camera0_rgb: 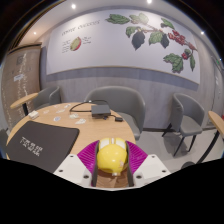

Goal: Arrange mouse

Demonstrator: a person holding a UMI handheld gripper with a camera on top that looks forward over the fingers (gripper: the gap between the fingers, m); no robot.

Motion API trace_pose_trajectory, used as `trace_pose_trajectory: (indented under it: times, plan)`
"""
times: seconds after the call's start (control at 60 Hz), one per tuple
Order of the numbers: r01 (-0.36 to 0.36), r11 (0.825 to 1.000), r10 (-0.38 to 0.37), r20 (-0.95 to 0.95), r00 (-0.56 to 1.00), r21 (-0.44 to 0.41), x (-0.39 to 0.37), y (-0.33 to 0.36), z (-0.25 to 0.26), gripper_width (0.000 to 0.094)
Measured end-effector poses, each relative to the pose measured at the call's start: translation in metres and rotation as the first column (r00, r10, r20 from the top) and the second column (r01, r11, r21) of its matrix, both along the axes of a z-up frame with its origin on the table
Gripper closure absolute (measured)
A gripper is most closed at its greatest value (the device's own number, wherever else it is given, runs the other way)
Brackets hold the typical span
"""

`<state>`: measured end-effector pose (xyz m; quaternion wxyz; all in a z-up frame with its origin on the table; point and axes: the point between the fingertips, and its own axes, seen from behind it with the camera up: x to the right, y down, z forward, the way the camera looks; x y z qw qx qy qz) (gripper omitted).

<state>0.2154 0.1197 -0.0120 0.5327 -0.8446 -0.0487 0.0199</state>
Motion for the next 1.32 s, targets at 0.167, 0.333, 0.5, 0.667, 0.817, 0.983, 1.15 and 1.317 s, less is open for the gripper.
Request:
trace_pose_trajectory:
  times: [0.167,0.333,0.5,0.667,0.817,0.983,1.15,1.317]
  plan:
    - [0.059,0.998,-0.059,0.001,0.998,0.017,0.004,-0.019,0.029,0.0568]
    - [0.011,0.989,-0.001,-0.068,0.998,0.151,-0.087,-0.064,0.139,0.0568]
    - [-0.088,0.981,0.101,-0.069,0.992,0.174,-0.206,-0.094,0.146,0.0568]
    - [-0.117,0.993,0.115,-0.095,0.989,-0.016,-0.257,-0.085,0.05,0.0568]
    - [-0.087,0.992,0.081,-0.07,0.994,-0.09,-0.257,-0.087,0.02,0.0567]
    - [-0.121,0.978,0.127,0.026,0.992,-0.173,-0.251,-0.095,-0.001,0.0478]
    - [-0.218,0.952,0.225,0.009,0.974,-0.214,-0.256,-0.102,-0.002,0.0393]
    - [-0.332,0.913,0.342,0.001,0.94,-0.238,-0.26,-0.118,-0.001,0.0088]
